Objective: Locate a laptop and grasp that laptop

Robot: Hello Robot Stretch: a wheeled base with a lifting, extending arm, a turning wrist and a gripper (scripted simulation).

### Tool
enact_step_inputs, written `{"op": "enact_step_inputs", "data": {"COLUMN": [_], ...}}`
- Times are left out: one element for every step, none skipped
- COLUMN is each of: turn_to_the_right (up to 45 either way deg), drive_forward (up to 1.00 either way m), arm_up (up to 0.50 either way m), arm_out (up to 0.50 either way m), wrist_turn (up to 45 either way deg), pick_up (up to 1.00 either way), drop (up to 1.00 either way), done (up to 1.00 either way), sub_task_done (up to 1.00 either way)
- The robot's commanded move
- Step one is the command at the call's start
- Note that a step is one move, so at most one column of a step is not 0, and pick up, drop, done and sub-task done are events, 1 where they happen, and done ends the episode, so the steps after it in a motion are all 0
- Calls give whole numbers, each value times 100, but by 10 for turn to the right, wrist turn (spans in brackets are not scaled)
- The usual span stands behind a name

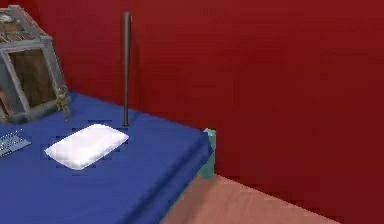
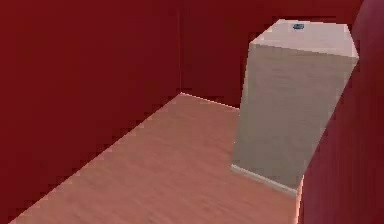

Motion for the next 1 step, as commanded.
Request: {"op": "enact_step_inputs", "data": {"turn_to_the_right": [450], "drive_forward": [0], "arm_up": [0], "arm_out": [0], "wrist_turn": [0], "pick_up": [0], "drop": [0], "done": [0], "sub_task_done": [0]}}
